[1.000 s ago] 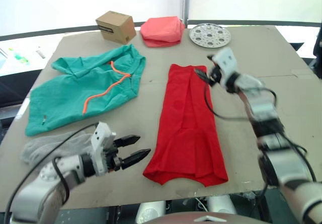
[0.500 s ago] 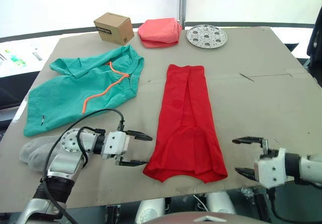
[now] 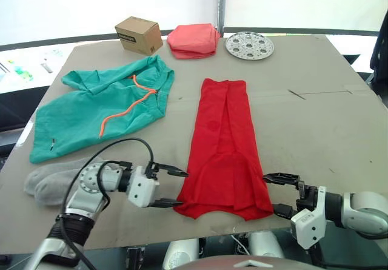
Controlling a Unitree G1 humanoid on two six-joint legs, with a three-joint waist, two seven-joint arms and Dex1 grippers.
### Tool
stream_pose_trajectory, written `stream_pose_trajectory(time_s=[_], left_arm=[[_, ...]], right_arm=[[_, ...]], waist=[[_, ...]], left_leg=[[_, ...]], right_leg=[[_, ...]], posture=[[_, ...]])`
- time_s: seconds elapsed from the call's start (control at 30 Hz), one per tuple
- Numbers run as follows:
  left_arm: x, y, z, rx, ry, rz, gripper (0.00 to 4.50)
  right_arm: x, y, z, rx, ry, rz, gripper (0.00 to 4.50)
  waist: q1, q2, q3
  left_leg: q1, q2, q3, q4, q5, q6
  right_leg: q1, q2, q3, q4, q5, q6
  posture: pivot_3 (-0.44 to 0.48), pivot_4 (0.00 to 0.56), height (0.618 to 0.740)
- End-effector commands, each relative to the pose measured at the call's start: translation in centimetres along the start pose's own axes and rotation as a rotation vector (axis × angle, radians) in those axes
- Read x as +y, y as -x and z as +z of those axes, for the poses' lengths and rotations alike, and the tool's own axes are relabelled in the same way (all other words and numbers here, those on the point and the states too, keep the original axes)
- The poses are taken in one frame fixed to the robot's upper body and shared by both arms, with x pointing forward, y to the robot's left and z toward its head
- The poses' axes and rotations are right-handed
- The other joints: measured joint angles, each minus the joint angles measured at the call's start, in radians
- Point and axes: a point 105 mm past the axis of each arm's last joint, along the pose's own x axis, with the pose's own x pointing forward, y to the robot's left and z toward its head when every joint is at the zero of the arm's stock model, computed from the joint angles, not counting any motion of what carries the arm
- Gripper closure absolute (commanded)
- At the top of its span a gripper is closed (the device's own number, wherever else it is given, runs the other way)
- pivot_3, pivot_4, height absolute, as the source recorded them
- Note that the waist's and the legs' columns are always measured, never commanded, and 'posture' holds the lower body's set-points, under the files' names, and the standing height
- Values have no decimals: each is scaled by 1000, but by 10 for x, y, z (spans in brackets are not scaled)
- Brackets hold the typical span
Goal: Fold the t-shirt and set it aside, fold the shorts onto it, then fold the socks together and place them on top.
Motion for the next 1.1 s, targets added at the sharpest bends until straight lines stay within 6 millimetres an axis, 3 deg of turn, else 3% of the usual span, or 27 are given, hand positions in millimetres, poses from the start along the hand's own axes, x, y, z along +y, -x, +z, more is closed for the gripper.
stream_pose_trajectory(time_s=[0.03,0.23,0.43,0.73,1.1], left_arm=[[-2,21,-10,74,-17,-29,774],[2,20,-10,79,-106,-43,774],[8,-6,10,-16,-281,-59,774],[22,-19,21,-71,-366,-45,774],[-5,16,29,-116,-173,-218,774]], right_arm=[[0,-5,5,-34,-17,-8,49],[-6,-9,9,-42,-23,-33,49],[-12,-12,11,-39,-41,-70,49],[-10,-10,10,-33,-51,-77,49],[-2,-2,15,-39,-101,-49,49]], waist=[[0,0,0],[1,0,0],[7,2,-1],[15,1,-1],[3,1,-1]], left_leg=[[0,0,0,0,0,0],[1,0,0,-1,0,1],[0,0,0,1,2,3],[-1,-1,0,2,2,5],[-1,-1,0,2,2,5]], right_leg=[[0,0,0,0,0,0],[0,0,0,2,0,0],[0,0,0,2,0,0],[0,0,1,3,1,1],[0,1,1,3,0,0]], posture=[[0,150,736],[0,150,736],[0,150,736],[0,150,736],[0,150,736]])
